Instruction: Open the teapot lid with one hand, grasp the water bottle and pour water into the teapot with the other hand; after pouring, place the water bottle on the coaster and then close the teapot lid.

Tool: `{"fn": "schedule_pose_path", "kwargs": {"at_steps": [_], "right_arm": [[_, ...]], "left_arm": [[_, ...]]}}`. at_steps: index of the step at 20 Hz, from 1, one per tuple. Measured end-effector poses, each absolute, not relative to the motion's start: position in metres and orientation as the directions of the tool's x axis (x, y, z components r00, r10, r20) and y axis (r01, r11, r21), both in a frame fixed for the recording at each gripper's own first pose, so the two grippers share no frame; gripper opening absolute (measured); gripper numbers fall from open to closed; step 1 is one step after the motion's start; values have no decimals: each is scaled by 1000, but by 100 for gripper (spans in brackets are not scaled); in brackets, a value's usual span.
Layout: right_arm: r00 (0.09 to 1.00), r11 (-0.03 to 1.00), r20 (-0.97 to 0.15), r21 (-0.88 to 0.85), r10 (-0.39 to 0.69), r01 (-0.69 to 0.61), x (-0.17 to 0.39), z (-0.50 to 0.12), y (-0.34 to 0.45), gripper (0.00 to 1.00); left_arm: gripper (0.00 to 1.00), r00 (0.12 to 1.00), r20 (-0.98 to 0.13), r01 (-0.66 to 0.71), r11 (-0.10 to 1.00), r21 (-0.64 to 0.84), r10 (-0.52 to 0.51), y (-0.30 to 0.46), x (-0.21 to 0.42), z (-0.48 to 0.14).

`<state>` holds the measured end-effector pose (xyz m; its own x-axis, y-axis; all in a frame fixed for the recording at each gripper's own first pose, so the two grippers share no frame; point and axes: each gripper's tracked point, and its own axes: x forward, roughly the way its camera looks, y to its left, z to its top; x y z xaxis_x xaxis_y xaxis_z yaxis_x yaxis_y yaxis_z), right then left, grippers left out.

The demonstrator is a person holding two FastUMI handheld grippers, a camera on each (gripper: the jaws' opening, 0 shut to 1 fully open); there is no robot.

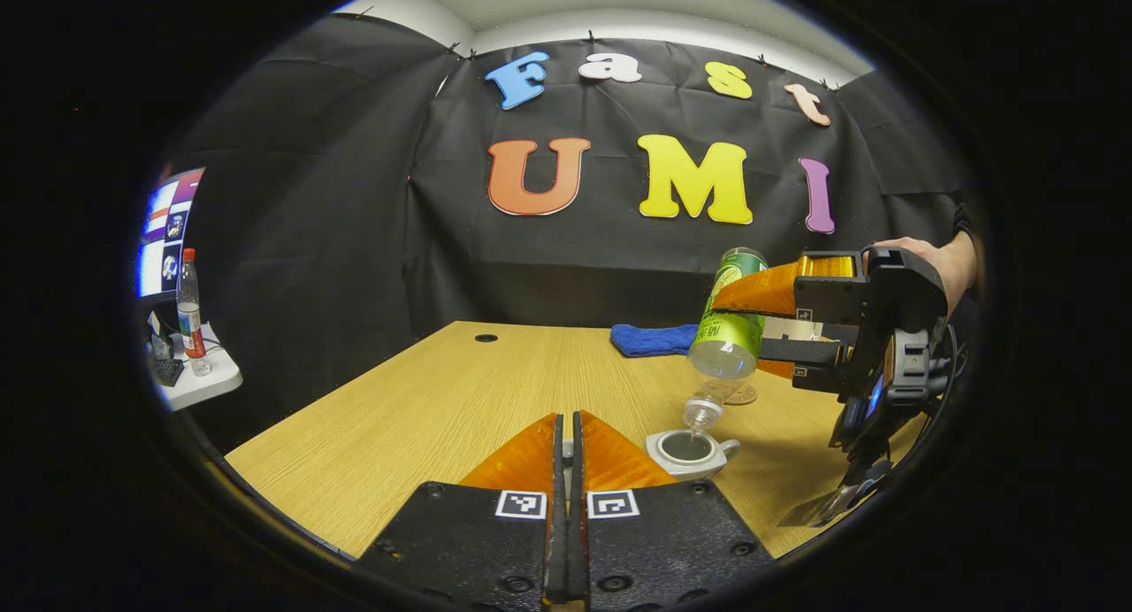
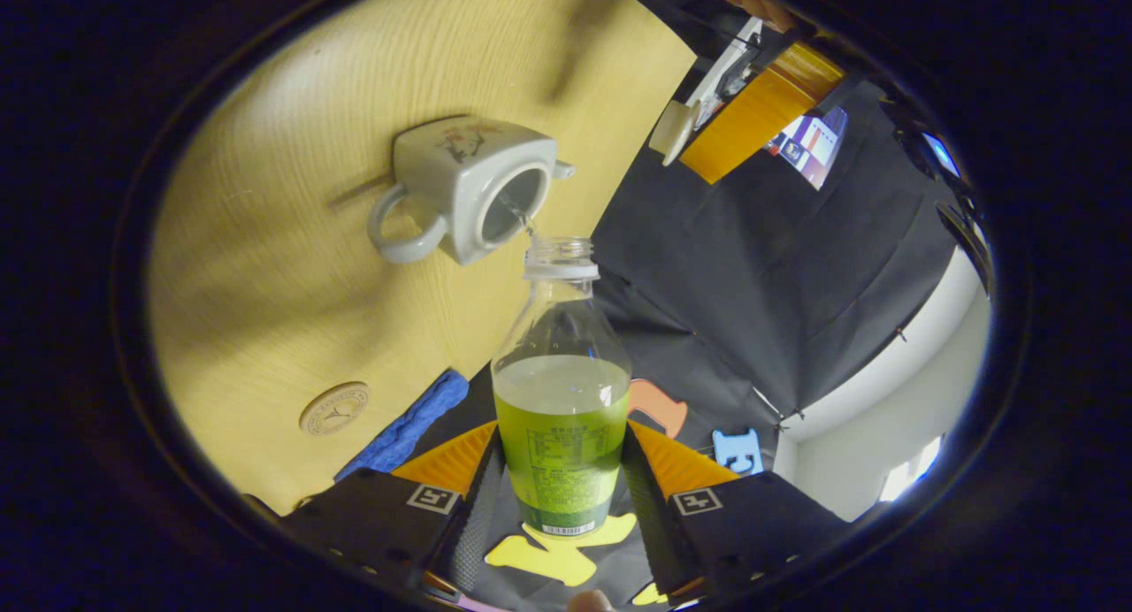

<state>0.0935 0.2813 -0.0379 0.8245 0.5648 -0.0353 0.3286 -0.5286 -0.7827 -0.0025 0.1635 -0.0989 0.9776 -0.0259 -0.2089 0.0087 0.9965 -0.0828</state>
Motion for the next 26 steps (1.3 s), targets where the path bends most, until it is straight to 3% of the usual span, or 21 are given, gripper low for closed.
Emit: {"fn": "schedule_pose_path", "kwargs": {"at_steps": [8,15,21,26], "right_arm": [[826,-511,-37,-801,563,313,93,-36,286,72],[858,-386,-124,-918,499,91,101,-57,271,72],[854,-64,-257,-964,453,-256,92,-75,258,72],[814,267,-339,-825,472,-499,93,-67,249,75]], "left_arm": [[3,976,-216,17,997,-79,-33,164,-4,-100],[3,979,-202,-13,996,-87,-5,176,-6,-93],[3,984,-179,-28,996,-88,12,171,-6,-81],[3,985,-172,-5,996,-85,-10,155,-3,-78]]}}
